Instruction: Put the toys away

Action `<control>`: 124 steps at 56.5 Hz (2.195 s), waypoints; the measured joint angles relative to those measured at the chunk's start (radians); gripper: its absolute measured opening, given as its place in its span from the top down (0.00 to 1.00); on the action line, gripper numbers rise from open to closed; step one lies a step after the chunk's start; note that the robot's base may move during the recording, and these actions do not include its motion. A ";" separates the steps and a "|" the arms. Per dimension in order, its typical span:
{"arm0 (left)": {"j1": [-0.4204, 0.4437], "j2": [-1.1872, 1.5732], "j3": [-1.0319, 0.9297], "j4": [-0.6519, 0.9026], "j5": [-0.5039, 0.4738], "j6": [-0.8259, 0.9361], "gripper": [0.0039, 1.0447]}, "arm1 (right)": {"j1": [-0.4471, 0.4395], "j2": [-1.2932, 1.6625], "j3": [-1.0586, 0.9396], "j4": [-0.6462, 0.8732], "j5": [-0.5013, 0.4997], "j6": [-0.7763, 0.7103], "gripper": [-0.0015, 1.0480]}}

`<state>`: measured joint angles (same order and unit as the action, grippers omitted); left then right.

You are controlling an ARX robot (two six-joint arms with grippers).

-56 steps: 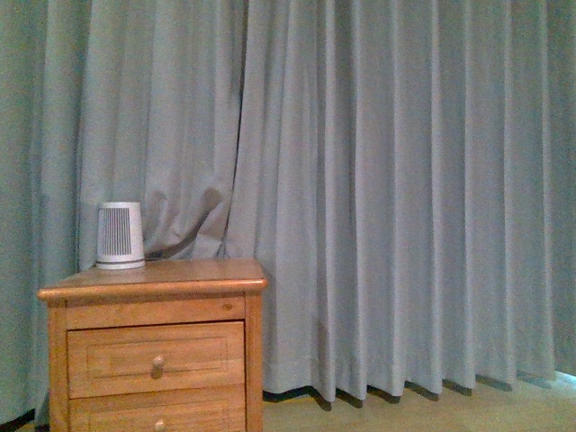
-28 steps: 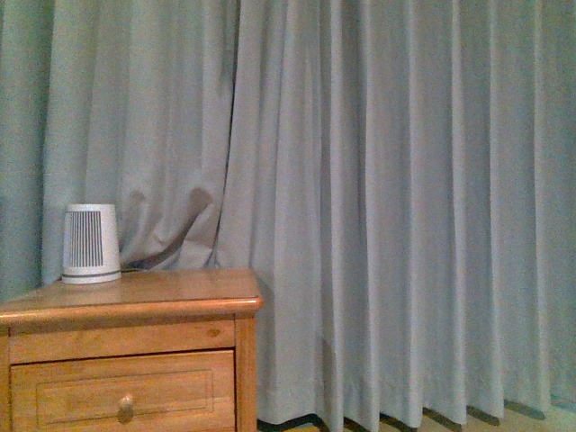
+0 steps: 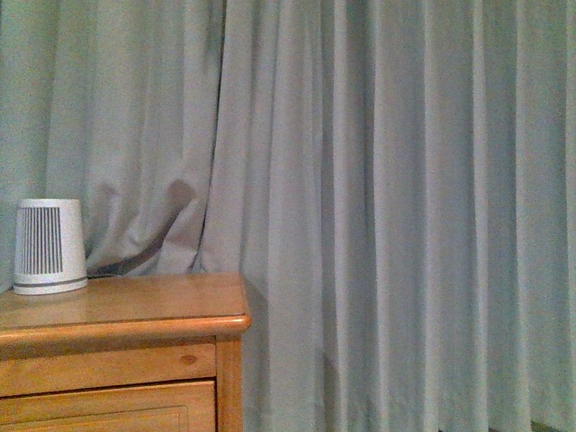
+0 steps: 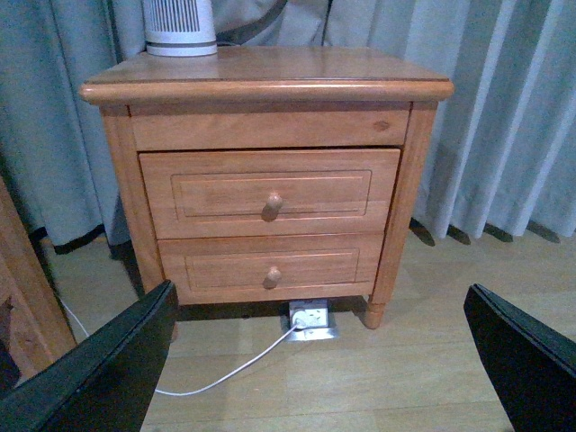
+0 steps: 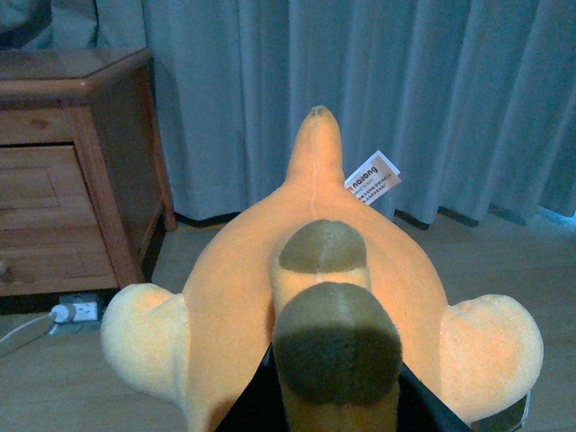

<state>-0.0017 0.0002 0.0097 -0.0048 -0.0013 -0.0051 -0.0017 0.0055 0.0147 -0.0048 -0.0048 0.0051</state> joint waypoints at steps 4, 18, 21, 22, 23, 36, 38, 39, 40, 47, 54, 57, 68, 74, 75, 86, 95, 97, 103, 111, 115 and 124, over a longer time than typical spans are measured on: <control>0.000 0.000 0.000 0.000 -0.004 0.000 0.06 | 0.001 0.000 0.000 0.000 -0.007 0.000 0.93; 0.000 0.000 0.000 0.000 0.000 0.000 0.06 | 0.000 0.000 0.000 0.000 0.008 0.000 0.93; 0.000 0.000 0.000 0.000 0.002 0.000 0.06 | 0.000 0.000 0.000 0.000 0.009 0.000 0.93; 0.000 0.000 0.000 0.000 0.001 0.000 0.06 | 0.000 0.000 0.000 0.000 0.008 0.000 0.93; 0.000 0.000 0.000 0.000 -0.002 0.000 0.06 | 0.000 0.000 0.000 0.000 0.005 0.000 0.93; 0.000 0.000 0.000 0.000 0.000 0.000 0.06 | 0.001 0.000 0.000 0.000 0.005 0.000 0.93; 0.000 0.000 0.000 0.000 -0.001 0.000 0.06 | 0.001 0.000 0.000 0.000 0.006 0.000 0.93; 0.000 0.000 0.000 0.000 0.000 0.000 0.06 | 0.001 0.000 0.000 0.000 0.005 0.000 0.93; 0.000 0.000 0.000 0.000 0.000 0.000 0.06 | 0.001 0.000 0.000 0.000 0.006 0.000 0.93; 0.000 0.000 0.000 0.000 0.000 0.000 0.06 | 0.001 0.000 0.000 0.000 0.003 0.000 0.93; 0.000 0.000 0.000 0.000 -0.001 0.000 0.06 | 0.001 0.000 0.000 0.000 0.004 0.000 0.93; 0.000 0.000 0.000 0.000 0.001 0.000 0.06 | 0.001 0.000 0.000 0.000 0.005 0.000 0.93; 0.000 0.000 0.000 0.000 0.002 0.000 0.06 | 0.001 0.000 0.000 0.000 0.005 0.000 0.93; 0.000 0.000 0.000 0.000 0.003 0.001 0.06 | 0.001 0.000 0.000 0.000 0.006 0.000 0.93; 0.000 0.000 0.000 0.000 0.002 0.001 0.06 | 0.001 0.000 0.000 0.000 0.006 0.000 0.93; -0.002 0.000 0.000 0.000 0.005 0.001 0.06 | 0.000 0.000 0.000 0.000 0.016 0.000 0.93; -0.002 0.000 0.000 0.000 0.000 0.001 0.06 | 0.001 0.000 0.000 0.000 -0.002 -0.001 0.93; -0.002 0.000 0.000 0.000 0.001 0.001 0.06 | 0.001 0.000 0.000 0.000 -0.003 0.000 0.93; -0.002 0.000 0.000 0.000 0.001 0.001 0.06 | 0.001 0.000 0.000 0.000 -0.002 -0.001 0.93; -0.002 0.000 0.000 0.000 0.001 0.001 0.06 | 0.001 0.000 0.000 0.000 0.005 -0.001 0.93; -0.002 0.000 0.000 0.000 0.001 0.001 0.06 | 0.001 0.000 0.000 0.000 0.005 -0.001 0.93; -0.002 0.000 0.000 0.000 0.001 0.001 0.06 | 0.001 0.000 0.000 0.000 0.004 -0.001 0.93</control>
<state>-0.0036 0.0006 0.0097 -0.0044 -0.0002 -0.0040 -0.0010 0.0055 0.0147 -0.0048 -0.0006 0.0040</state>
